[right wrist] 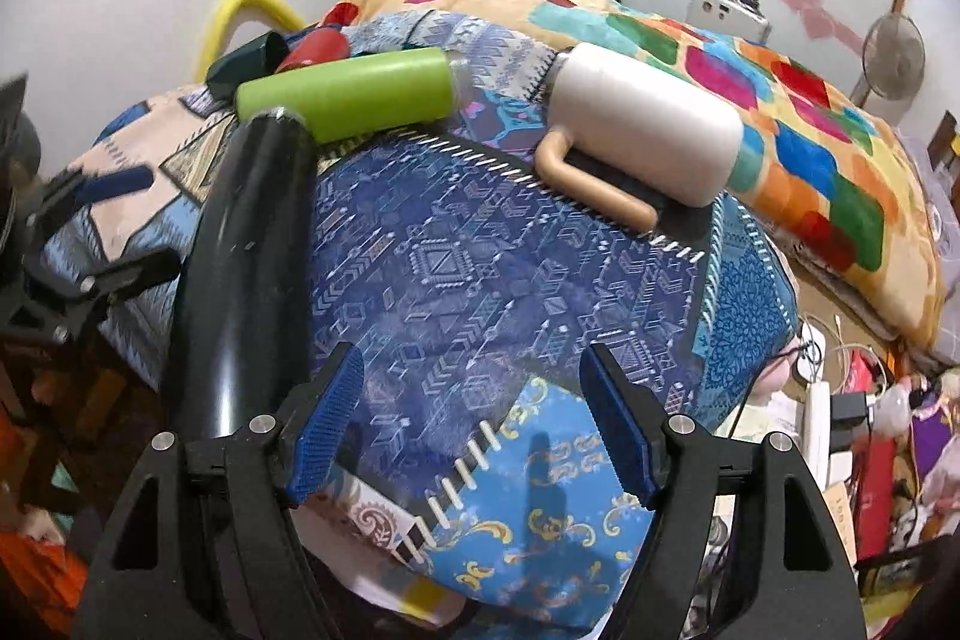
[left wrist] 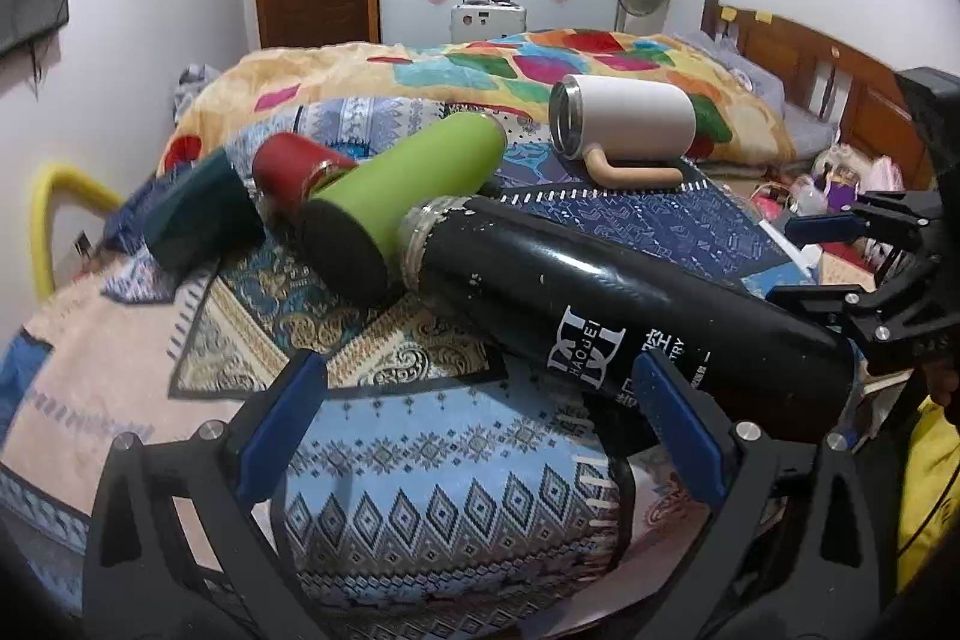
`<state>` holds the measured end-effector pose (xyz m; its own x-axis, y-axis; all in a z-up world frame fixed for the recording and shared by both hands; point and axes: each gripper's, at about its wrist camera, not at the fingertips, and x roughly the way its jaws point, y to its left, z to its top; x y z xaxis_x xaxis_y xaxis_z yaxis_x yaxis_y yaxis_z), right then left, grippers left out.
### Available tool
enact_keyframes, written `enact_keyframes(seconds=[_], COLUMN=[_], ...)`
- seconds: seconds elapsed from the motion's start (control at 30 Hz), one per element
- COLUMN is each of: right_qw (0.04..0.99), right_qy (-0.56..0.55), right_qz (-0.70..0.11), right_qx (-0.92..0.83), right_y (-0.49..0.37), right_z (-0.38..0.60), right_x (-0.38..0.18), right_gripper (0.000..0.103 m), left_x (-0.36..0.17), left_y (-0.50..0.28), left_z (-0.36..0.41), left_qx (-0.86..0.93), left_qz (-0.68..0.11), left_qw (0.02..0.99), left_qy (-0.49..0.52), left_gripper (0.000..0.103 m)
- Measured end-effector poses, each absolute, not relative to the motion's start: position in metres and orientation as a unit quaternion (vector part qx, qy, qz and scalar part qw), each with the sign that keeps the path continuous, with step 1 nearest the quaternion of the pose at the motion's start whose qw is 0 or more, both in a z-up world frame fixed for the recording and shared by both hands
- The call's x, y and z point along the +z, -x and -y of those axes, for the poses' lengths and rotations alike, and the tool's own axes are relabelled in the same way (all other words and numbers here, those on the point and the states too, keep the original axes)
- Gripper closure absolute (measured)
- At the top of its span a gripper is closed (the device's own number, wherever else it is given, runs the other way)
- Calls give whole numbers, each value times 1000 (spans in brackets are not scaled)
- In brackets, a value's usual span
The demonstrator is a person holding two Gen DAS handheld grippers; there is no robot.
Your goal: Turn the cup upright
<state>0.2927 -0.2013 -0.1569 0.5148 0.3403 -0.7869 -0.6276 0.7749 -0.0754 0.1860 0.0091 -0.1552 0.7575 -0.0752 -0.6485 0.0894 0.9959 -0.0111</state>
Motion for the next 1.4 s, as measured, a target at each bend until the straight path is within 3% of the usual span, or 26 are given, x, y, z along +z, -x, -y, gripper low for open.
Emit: enact_keyframes(seconds=[0.3,0.77,1.1,1.27,1.4], right_qw=[858,859,887,910,917], right_qy=[150,99,106,111,92], right_qz=[-381,-353,-330,-306,-297], right_qx=[309,357,307,258,250], right_y=[-278,-256,-253,-262,-270], right_z=[195,162,177,198,214], right_x=[-157,-150,-142,-133,-130], right_gripper=[31,31,31,28,27], left_x=[-146,-136,-131,-136,-145], left_y=[-194,-208,-212,-233,-250], left_z=[-8,-25,-7,11,21], left_qx=[-43,-47,-62,-72,-73], left_qz=[-351,-358,-374,-419,-464], left_qw=[934,932,925,905,883], left_qy=[-57,-42,-31,-14,3], left_gripper=[0,0,0,0,13])
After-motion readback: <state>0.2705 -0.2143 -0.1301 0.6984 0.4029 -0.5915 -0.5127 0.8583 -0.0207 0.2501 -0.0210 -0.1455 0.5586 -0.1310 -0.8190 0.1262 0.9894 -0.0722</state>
